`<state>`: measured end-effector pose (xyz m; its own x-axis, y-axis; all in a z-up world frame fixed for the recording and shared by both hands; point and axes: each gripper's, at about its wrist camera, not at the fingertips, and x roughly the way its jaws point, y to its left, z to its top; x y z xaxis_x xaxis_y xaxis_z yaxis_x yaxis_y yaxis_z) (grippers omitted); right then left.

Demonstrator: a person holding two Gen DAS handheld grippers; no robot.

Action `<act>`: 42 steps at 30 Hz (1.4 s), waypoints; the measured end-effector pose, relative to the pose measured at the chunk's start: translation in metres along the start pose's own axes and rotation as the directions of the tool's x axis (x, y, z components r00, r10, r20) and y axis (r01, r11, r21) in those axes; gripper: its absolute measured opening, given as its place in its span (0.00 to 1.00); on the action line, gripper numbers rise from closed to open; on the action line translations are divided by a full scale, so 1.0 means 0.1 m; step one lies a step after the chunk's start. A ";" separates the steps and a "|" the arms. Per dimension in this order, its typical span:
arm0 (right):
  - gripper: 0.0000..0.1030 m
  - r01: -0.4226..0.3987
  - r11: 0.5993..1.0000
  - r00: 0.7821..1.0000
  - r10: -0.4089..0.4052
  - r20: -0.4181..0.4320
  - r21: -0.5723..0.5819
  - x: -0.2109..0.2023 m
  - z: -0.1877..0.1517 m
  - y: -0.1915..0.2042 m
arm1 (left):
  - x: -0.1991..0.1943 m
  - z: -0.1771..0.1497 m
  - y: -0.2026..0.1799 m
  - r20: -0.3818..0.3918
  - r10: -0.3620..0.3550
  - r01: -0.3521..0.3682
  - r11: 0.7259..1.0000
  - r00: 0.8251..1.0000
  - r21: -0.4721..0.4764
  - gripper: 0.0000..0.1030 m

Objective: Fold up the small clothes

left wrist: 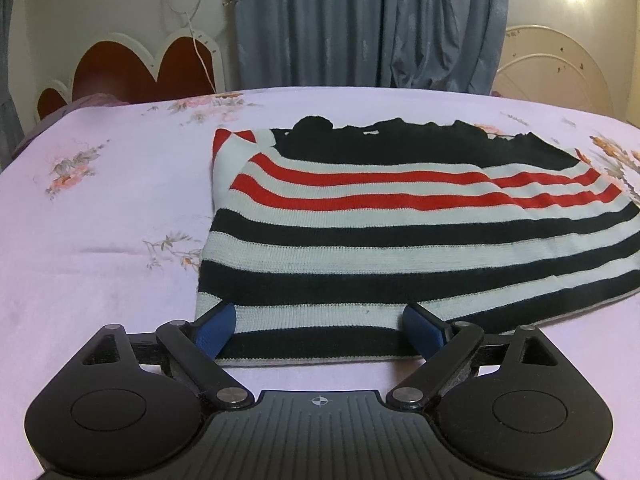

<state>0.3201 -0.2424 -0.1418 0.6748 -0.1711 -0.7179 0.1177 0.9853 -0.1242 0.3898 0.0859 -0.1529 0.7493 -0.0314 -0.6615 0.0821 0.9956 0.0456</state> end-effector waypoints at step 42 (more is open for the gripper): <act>0.00 -0.290 0.956 0.957 0.290 0.006 -0.035 0.57 0.82 1.09 | 0.41 -0.07 0.78 0.148 -0.134 0.199 0.617 0.980 -0.761 0.18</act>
<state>0.4304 -0.1451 -0.1401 0.6844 0.1225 -0.7188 -0.1085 0.9919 0.0657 0.4223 0.1625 -0.1824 0.8204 -0.1768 -0.5438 -0.3008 0.6753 -0.6734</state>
